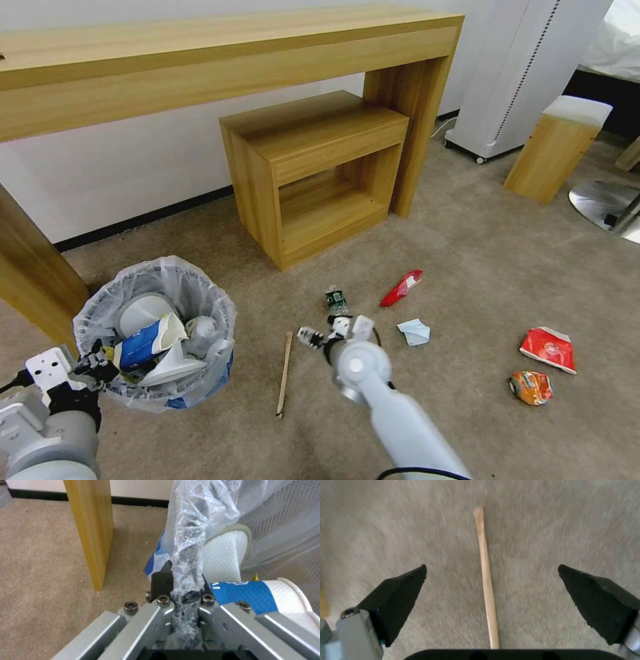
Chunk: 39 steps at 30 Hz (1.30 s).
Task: Pick up the trash bin and place the garbage on the floor into it.
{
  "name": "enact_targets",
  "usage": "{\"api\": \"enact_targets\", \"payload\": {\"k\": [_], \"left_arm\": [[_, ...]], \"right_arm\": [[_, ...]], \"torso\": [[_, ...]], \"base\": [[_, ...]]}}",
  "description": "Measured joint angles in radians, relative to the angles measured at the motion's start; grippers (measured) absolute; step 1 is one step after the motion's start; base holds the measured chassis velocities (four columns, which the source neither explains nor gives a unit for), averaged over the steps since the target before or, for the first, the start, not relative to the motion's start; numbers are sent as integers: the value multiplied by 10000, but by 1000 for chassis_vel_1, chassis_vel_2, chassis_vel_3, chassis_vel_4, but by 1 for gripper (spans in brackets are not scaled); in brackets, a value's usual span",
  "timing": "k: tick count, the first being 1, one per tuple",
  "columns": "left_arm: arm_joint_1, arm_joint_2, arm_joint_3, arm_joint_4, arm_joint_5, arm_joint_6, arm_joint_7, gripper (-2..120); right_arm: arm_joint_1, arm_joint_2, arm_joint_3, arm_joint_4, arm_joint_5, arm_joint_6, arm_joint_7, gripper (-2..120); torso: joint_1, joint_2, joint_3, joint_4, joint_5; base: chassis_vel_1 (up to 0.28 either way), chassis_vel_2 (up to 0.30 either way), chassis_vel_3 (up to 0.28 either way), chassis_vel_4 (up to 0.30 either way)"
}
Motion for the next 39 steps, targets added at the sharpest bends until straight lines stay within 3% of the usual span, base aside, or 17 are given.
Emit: {"api": "enact_targets", "payload": {"k": [7, 17, 39], "left_arm": [[77, 11, 8, 2, 9, -5, -1, 1], [173, -87, 175, 2, -23, -12, -63, 1], [318, -111, 357, 2, 207, -27, -66, 1]], "right_arm": [[673, 784, -156, -1459, -487, -282, -75, 100], [1216, 820, -52, -3192, -1280, -403, -695, 100], [1128, 784, -35, -4026, -2362, -128, -2619, 100]], "torso": [[0, 1, 0, 2, 2], [0, 0, 0, 0, 2], [0, 0, 0, -1, 2]], "base": [[0, 0, 0, 0], [0, 0, 0, 0], [0, 0, 0, 0]]}}
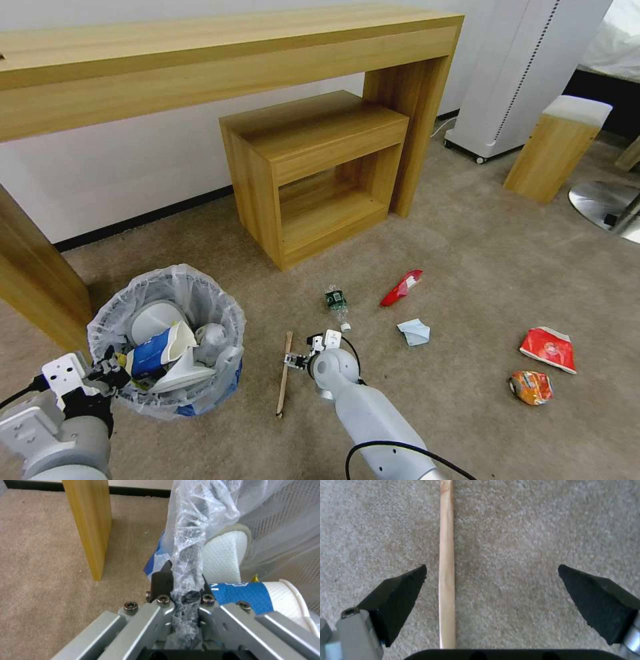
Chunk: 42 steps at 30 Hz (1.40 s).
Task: Pick up the trash bin and place the garbage on the floor into it.
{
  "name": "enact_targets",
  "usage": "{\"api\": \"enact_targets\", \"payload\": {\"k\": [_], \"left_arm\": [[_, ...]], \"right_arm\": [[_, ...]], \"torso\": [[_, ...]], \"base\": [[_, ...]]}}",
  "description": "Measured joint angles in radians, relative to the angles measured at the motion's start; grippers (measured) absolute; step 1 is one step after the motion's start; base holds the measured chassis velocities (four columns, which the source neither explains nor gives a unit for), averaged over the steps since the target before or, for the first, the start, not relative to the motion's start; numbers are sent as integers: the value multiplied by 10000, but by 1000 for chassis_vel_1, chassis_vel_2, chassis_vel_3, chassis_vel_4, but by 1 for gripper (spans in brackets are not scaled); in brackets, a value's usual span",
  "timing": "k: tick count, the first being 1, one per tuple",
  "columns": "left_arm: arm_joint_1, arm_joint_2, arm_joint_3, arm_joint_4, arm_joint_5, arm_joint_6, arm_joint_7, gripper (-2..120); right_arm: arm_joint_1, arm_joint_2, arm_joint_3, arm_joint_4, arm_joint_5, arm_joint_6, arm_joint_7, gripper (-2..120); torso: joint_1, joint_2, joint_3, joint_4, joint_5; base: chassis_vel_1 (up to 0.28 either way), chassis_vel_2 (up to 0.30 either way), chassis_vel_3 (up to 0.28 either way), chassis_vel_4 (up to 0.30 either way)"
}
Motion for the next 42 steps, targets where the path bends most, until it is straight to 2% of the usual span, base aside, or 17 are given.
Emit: {"api": "enact_targets", "payload": {"k": [12, 16, 20, 24, 25, 26, 30, 36, 39, 42], "left_arm": [[-15, -29, 67, 0, 88, -9, 2, 1], [-12, -39, 96, 0, 137, -13, 2, 1], [47, -44, 95, 0, 176, -25, 2, 1], [66, -46, 82, 0, 184, -26, 2, 1], [86, -48, 75, 0, 198, -28, 2, 1], [98, -57, 75, 0, 212, -29, 2, 1], [99, -94, 76, 0, 242, -34, 2, 1], [151, -99, 3, 0, 247, -42, 3, 1], [149, -127, 16, 0, 261, -46, 3, 1], [91, -186, 151, 0, 370, -61, 8, 1]], "right_arm": [[57, -2, -39, -338, -327, 203, -654, 99], [25, -1, -60, -395, -484, 281, -956, 92], [47, -1, -157, -524, -687, 426, -1425, 73], [94, -1, -200, -590, -715, 452, -1518, 72], [126, -1, -242, -641, -726, 469, -1604, 73], [137, -1, -330, -662, -698, 468, -1642, 80], [197, -1, -664, -801, -632, 307, -1735, 86], [331, -2, -887, -1001, -701, 244, -1925, 88], [363, -3, -928, -1062, -750, 246, -2002, 86], [411, -5, -917, -1158, -849, 272, -2133, 76]], "torso": [[0, 0, 0, 0, 0], [0, -1, 0, 0, 0], [0, 0, 0, 0, 0], [0, 0, 0, 0, 0], [0, 0, 0, 0, 0], [0, 0, 0, 0, 0], [0, 0, 0, 0, 0], [0, 1, -2, -2, -2], [-1, 1, -2, -3, -2], [-1, 1, -3, -5, -4]], "base": [[0, 0, 0, 0], [0, 0, 0, 0], [0, 0, 0, 0], [0, 0, 0, 0], [0, 0, 0, 0], [0, 0, 0, 0], [0, 0, 0, 0], [0, 0, 0, 0], [0, 0, 0, 0], [0, 0, 0, 0]]}}
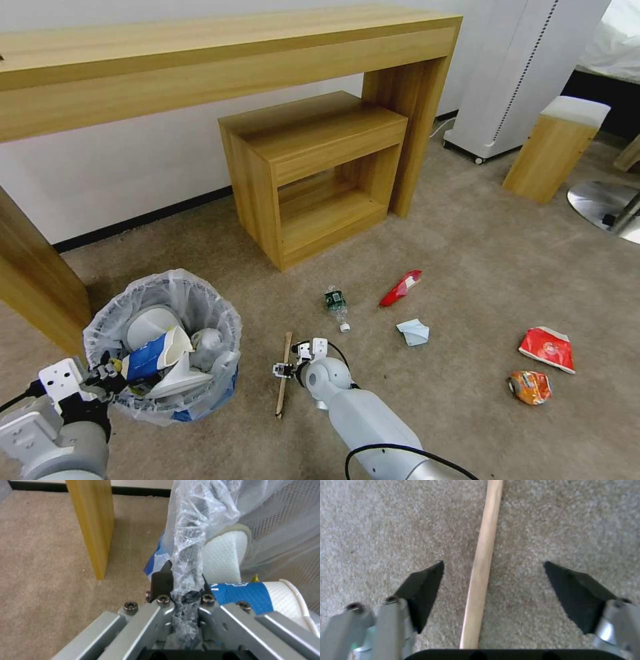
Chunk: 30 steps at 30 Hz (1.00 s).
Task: Pick up the trash bin and place the garbage on the floor into it.
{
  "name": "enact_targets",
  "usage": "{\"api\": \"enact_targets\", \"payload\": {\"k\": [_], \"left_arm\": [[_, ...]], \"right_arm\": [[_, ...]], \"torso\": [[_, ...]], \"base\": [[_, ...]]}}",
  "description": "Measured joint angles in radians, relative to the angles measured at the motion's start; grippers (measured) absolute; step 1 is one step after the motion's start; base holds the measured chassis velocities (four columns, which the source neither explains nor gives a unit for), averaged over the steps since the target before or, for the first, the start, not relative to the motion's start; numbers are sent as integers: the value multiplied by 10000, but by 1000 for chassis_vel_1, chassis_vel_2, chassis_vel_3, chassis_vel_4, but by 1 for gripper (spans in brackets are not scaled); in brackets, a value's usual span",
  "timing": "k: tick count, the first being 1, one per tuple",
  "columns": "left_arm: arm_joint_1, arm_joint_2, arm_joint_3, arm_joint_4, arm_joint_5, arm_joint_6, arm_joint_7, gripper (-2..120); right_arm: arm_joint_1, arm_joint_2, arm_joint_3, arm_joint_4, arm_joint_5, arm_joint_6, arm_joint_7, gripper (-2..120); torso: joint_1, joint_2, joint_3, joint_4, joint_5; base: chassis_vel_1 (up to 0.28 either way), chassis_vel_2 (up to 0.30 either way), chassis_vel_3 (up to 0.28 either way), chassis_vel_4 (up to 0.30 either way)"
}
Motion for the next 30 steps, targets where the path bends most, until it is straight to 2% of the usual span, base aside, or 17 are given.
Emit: {"api": "enact_targets", "payload": {"k": [1, 4, 5, 7, 8, 9, 12, 18, 20, 25, 30], "left_arm": [[0, 0, 0, 0, 0, 0, 0, 1], [-27, -34, 83, 0, 72, -12, 7, 1], [-27, -34, 83, 0, 72, -12, 7, 1], [-45, -40, 90, 0, 85, -14, 13, 1], [-54, -41, 88, 0, 92, -16, 12, 1], [-54, -41, 88, 0, 92, -16, 12, 1], [-57, -53, 110, 0, 131, -21, 12, 1], [-60, -105, 312, 0, 310, -54, 38, 1], [-71, -113, 358, 0, 356, -64, 42, 1], [-93, -122, 393, 0, 383, -91, 41, 1], [-162, -143, 478, 0, 430, -96, 44, 1]], "right_arm": [[0, 0, 0, 0, 0, 0, 0, 76], [-5, -3, 10, -11, -36, 9, -17, 63], [-5, -3, 10, -11, -36, 9, -17, 63], [-108, -1, -66, 128, -37, -12, 83, 52], [-172, 6, -160, 279, -6, -105, 325, 47], [-172, 6, -160, 279, -6, -105, 325, 47], [-167, 6, -384, 661, 329, -437, 1216, 36], [194, 4, -388, 520, 505, -521, 1875, 35], [317, 3, -411, 394, 555, -576, 2037, 38], [473, 3, -384, 186, 531, -581, 2044, 41], [488, 3, -385, 175, 452, -622, 1924, 28]], "torso": [[0, 0, 0, 0, 0], [0, 1, 0, -2, -2], [0, 1, 0, -2, -2], [0, 0, 4, 6, 9], [1, 0, 4, 10, 9], [1, 0, 4, 10, 9], [0, -1, 5, 12, 10], [1, -2, 5, 8, 6], [1, -1, 5, 7, 6], [1, -1, 4, 7, 5], [0, -1, 3, 7, 5]], "base": [[0, 0, 0, 0], [0, 0, 0, 0], [0, 0, 0, 0], [0, 0, 0, 0], [0, 0, 0, 0], [0, 0, 0, 0], [0, 0, 0, 0], [0, 0, 0, 0], [0, 0, 0, 0], [0, 0, 0, 0], [0, 0, 0, 0]]}}
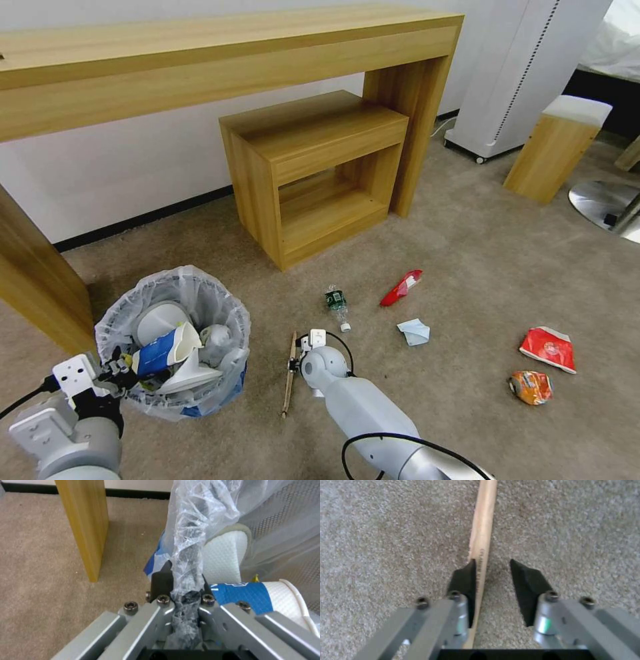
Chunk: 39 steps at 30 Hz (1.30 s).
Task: Pick up the trash bin and place the garbage on the floor into it.
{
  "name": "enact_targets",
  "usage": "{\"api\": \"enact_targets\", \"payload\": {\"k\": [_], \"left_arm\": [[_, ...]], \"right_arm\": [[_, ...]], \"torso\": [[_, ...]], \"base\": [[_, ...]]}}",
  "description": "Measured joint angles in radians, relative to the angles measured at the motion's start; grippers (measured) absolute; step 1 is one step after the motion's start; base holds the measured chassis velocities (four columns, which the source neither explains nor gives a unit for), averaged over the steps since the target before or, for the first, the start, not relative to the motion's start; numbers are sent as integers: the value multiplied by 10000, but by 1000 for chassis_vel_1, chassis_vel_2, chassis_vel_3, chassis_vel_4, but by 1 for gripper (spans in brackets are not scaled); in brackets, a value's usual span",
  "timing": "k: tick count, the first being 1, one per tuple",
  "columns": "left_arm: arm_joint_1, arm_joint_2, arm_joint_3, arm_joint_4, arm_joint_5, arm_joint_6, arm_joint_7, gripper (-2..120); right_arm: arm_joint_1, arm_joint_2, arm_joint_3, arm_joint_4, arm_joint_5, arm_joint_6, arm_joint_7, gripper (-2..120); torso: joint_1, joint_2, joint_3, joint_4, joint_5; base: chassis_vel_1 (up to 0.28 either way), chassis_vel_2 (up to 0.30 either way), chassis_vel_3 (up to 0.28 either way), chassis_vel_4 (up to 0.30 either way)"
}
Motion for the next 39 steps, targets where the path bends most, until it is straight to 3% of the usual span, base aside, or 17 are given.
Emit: {"api": "enact_targets", "payload": {"k": [2, 9, 21, 24, 28, 34, 39], "left_arm": [[-11, -10, 35, 0, 26, -1, 3, 1], [-3, -16, 55, 0, 63, -23, 8, 1], [59, 6, 16, 0, 67, -25, 14, 1], [69, 11, 13, 0, 68, -25, 14, 1], [65, 6, 32, 0, 85, -28, 14, 1], [53, -12, 53, 0, 126, -47, 20, 1], [58, -22, 51, 0, 137, -55, 22, 1]], "right_arm": [[0, 0, -1, -47, -147, 2, -135, 19], [-12, 0, -16, 10, -290, 125, -574, 18], [-71, 0, -146, 153, -484, 141, -958, 65], [-5, 0, -98, 6, -568, 191, -1043, 71], [84, 0, -28, -213, -857, 344, -1312, 64], [195, 0, -63, -419, -993, 481, -1551, 37], [271, 0, -105, -576, -1103, 551, -1654, 24]], "torso": [[1, 0, 0, -1, -1], [1, 0, 0, -1, -1], [1, 0, -1, -1, -1], [1, 0, -1, -1, -1], [1, 0, -1, -2, -2], [1, 0, -1, -1, -1], [1, 0, -1, -2, -1]], "base": [[0, 0, 0, 0], [0, 0, 0, 0], [0, 0, 0, 0], [0, 0, 0, 0], [0, 0, 0, 0], [0, 0, 0, 0], [0, 0, 0, 0]]}}
